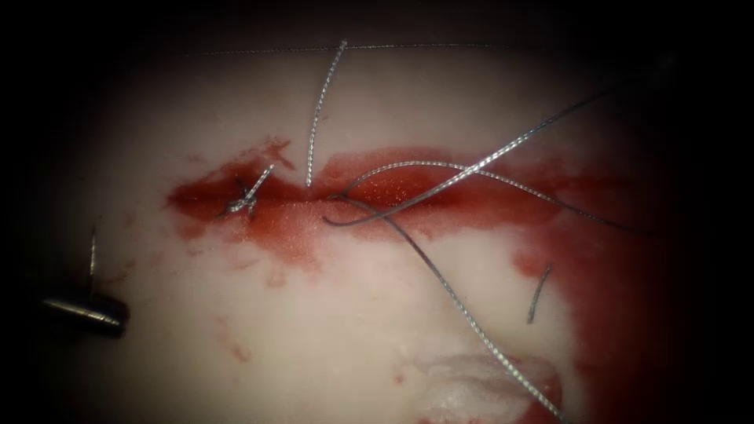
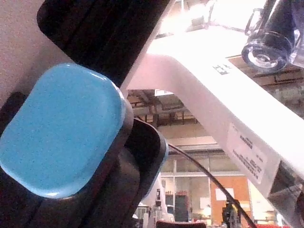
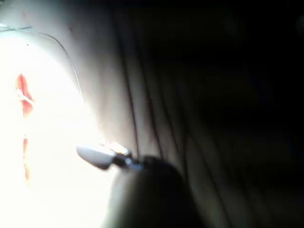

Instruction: Wound Closure

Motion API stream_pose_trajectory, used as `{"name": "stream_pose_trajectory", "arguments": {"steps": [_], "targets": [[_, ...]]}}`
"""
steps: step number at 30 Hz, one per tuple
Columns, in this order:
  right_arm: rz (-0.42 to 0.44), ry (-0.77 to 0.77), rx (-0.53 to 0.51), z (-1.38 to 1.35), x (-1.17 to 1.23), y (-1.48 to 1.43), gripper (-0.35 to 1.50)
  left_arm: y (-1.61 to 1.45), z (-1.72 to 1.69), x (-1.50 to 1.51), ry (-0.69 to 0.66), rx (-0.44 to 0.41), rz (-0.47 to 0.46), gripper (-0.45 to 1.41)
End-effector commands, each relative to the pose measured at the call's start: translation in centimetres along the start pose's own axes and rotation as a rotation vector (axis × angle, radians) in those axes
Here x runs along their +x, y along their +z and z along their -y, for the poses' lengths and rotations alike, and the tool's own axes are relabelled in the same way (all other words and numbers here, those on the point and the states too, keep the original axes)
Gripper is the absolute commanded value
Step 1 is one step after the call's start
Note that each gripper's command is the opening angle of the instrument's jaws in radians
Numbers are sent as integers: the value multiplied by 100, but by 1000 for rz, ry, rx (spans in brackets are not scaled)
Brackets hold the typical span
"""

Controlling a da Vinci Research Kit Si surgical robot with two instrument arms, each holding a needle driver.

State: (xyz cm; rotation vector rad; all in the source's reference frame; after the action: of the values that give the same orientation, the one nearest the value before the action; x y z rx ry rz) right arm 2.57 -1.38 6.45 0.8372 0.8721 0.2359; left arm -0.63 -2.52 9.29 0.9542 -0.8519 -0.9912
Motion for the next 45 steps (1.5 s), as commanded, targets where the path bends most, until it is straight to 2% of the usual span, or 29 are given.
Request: {"name": "stream_pose_trajectory", "arguments": {"steps": [1,3,5,7,9,10,12,15,17,22,28,33,38,40,41,42,45], "targets": [[-5,-1,-17,-12,18,10,46,2,2,-13,5,0,5,-45],[-8,30,-40,-16,19,20,-3,2,2,-13,5,0,5,-45],[-12,115,-131,-29,20,43,-8,2,2,-13,5,0,5,-45],[43,146,-204,-46,14,74,2,2,2,-13,5,-1,6,-45],[98,136,-253,-56,3,99,-10,2,2,-13,5,-1,6,-45],[142,131,-298,-66,-10,122,-25,2,2,-13,5,-1,6,-45],[195,153,-325,-81,-37,157,-35,2,2,-13,5,-1,6,-45],[338,151,-133,-82,-93,187,-35,2,2,-13,5,0,5,-45],[371,174,-100,-77,-107,191,-35,2,2,-13,5,0,5,-45],[455,238,-19,-58,-119,195,-35,2,1,-13,6,0,5,-45],[485,239,-13,-46,-110,206,-35,2,1,-13,6,0,5,-45],[465,199,-47,-50,-104,205,-3,2,1,-13,6,0,5,-45],[454,205,-50,-56,-101,192,15,2,1,-13,5,0,5,-45],[405,196,-107,-61,-98,181,15,2,1,-13,6,0,5,-45],[372,193,-173,-66,-95,177,19,2,1,-13,6,0,5,-45],[350,184,-223,-70,-94,176,27,2,1,-13,6,-1,6,-45],[365,111,-254,-79,-92,173,61,2,1,-13,6,-1,6,-45]]}}
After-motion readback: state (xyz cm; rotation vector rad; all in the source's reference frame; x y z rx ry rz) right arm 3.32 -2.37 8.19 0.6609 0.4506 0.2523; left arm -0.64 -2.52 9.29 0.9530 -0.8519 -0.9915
